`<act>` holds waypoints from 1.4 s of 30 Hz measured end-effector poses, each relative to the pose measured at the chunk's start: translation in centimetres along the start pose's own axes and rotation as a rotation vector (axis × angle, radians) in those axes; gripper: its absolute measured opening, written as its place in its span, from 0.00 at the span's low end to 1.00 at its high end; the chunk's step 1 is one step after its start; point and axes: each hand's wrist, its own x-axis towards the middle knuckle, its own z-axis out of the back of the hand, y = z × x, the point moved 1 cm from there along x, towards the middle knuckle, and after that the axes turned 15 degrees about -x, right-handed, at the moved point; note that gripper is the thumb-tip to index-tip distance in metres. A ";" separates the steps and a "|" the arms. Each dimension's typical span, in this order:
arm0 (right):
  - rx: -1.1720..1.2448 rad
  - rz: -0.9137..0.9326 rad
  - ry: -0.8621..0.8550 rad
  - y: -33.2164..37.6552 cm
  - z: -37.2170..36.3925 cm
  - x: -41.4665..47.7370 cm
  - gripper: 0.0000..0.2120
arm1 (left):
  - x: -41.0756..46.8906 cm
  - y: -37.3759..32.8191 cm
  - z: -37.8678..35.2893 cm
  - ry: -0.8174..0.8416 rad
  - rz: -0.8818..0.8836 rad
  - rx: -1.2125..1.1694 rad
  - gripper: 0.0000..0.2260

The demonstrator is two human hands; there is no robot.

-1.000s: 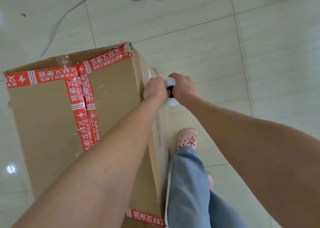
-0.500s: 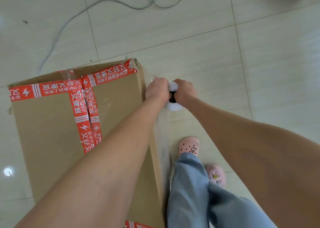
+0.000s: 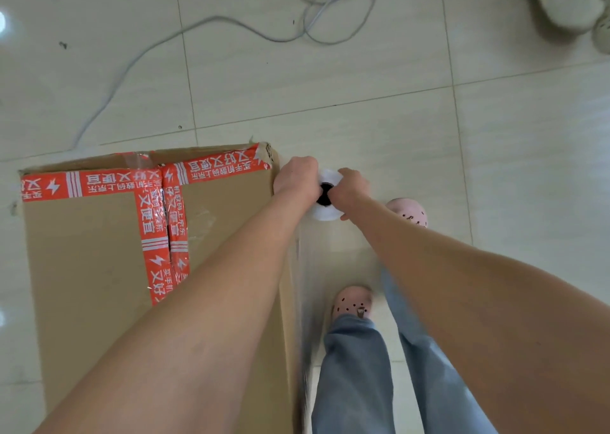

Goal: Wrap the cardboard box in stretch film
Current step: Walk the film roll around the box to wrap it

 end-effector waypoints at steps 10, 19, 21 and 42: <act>-0.499 0.290 -0.180 2.7 2.4 0.7 0.11 | 1.4 -1.1 0.8 -0.102 -0.089 0.211 0.05; 0.062 -0.008 0.079 3.1 1.3 1.8 0.34 | 3.1 -0.6 3.0 -0.135 -0.032 0.584 0.13; 0.127 0.019 0.136 3.7 0.9 2.1 0.29 | 3.2 -0.6 3.2 -0.116 -0.018 0.577 0.12; -0.076 0.173 0.019 8.6 3.6 5.8 0.24 | 7.1 -0.3 6.6 -0.127 0.269 0.250 0.11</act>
